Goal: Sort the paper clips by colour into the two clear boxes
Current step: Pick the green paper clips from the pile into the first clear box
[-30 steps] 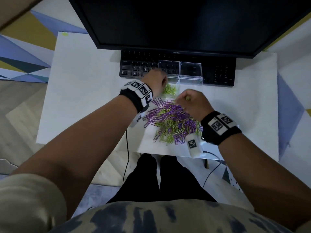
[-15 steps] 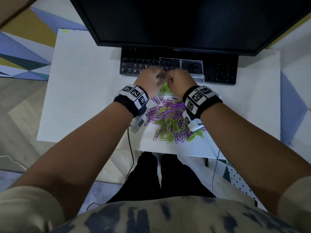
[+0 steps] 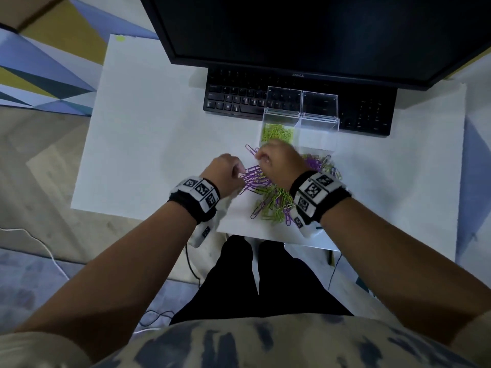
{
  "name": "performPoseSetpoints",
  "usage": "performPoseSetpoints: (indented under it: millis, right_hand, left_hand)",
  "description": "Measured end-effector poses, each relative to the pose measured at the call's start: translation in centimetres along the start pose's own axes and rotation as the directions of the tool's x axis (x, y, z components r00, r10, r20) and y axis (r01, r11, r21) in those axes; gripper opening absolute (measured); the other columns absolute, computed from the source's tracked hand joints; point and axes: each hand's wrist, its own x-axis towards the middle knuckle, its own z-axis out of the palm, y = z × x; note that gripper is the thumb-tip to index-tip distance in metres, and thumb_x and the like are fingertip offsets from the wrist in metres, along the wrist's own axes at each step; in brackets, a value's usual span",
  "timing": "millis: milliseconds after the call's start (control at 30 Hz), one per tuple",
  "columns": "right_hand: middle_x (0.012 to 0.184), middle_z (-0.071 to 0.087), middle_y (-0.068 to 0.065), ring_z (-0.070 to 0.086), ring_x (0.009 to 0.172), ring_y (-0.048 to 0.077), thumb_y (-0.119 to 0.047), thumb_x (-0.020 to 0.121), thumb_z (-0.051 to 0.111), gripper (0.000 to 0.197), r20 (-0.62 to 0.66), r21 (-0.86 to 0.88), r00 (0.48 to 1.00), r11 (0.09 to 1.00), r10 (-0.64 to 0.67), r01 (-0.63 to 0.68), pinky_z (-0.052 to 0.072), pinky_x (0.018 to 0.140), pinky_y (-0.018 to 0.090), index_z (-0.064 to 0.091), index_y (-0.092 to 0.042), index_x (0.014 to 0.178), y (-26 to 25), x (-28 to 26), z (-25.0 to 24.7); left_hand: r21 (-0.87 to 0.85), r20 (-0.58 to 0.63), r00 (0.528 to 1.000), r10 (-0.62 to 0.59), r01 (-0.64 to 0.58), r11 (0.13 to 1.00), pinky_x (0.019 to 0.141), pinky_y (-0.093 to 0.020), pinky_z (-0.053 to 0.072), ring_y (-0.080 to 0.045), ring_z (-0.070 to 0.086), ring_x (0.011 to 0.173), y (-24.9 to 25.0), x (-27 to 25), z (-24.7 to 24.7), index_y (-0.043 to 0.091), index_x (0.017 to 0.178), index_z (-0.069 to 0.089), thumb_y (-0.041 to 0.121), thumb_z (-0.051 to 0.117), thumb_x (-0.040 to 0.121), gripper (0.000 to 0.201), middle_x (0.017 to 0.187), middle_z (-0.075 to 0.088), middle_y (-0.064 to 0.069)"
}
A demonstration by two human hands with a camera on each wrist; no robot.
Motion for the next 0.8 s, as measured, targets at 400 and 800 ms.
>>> performPoseSetpoints:
  millis: [400,800]
  right_hand:
    - [0.095,0.056,0.005,0.048,0.094,0.019,-0.015,0.091,0.058,0.009,0.056,-0.001,0.984,0.986,0.167,-0.167,0.043,0.084,0.031,0.061,-0.006,0.090,1.8,-1.3,1.3]
    - [0.093,0.065,0.013,0.060,0.087,0.027,-0.016,0.094,0.053,0.020,-0.002,0.068,0.948,0.946,0.317,-0.316,0.047,0.077,0.031,0.063,0.001,0.092,2.1,-2.5,-0.7]
  left_hand:
    - [0.077,-0.005,0.999,0.040,-0.039,0.996,0.076,-0.024,0.042,-0.017,0.055,0.083,-0.9,0.2,0.0,0.013,0.087,0.062,0.010,0.058,0.086,0.005,0.094,0.061,-0.002]
    - [-0.091,-0.190,0.982,-0.018,0.001,0.996,0.071,-0.017,0.043,-0.013,0.052,0.078,0.2,1.1,-0.7,0.011,0.094,0.061,0.013,0.064,0.082,0.013,0.099,0.055,-0.002]
